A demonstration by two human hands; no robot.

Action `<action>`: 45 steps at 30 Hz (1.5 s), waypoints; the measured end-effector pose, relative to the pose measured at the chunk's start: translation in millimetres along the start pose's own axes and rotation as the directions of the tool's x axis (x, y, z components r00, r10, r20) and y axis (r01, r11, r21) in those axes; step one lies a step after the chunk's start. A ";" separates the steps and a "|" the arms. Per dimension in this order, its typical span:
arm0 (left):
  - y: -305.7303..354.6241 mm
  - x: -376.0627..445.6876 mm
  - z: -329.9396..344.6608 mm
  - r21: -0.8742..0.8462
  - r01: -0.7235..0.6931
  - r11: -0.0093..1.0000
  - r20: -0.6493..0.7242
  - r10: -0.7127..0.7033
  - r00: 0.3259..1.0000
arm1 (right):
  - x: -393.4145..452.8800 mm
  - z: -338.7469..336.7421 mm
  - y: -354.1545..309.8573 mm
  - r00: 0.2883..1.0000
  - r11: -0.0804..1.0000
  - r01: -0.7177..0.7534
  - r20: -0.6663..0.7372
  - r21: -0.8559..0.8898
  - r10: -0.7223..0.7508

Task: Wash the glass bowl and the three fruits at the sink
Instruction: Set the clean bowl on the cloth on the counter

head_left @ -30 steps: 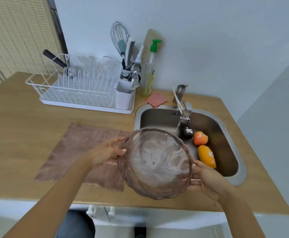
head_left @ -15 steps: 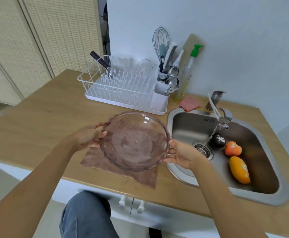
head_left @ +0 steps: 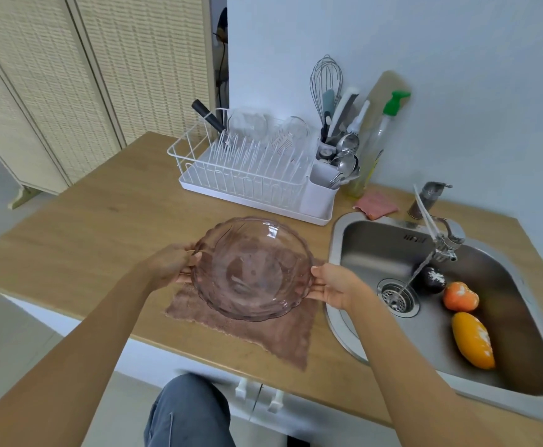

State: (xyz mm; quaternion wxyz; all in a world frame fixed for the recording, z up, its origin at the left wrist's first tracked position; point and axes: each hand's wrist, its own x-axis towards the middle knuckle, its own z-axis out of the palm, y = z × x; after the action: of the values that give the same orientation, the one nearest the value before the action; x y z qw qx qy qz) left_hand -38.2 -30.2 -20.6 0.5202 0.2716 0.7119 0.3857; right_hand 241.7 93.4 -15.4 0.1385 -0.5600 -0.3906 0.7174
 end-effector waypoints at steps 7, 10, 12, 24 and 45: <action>2.4 -4.8 1.7 -0.053 0.013 0.998 0.017 -0.012 1.000 | 0.8 1.5 3.9 1.000 1.000 0.018 0.008 0.025 -0.018; 6.0 -7.2 8.0 -0.001 0.031 1.000 -0.041 -0.031 0.999 | -2.8 1.4 4.8 1.000 0.999 0.026 0.006 0.023 -0.027; 12.0 -8.5 10.1 0.117 0.039 0.992 -0.083 -0.030 0.996 | -5.2 -0.4 5.1 1.000 0.999 0.030 0.001 0.014 -0.030; 93.8 -9.0 121.3 0.727 -0.212 0.653 -0.070 0.377 0.923 | -29.3 -97.5 21.5 0.982 0.992 0.094 -0.170 0.083 -0.079; -29.6 109.0 404.7 0.928 -0.324 0.185 0.337 -0.048 0.940 | -3.4 -321.9 80.0 0.621 0.871 -0.215 -0.750 -0.441 -0.226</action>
State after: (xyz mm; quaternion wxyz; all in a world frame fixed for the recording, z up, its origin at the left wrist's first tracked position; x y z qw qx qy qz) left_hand 312.8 147.3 -168.4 0.2910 0.6555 0.6804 -0.1508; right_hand 555.4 169.2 -92.0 0.1498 -0.8299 -0.4608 0.2766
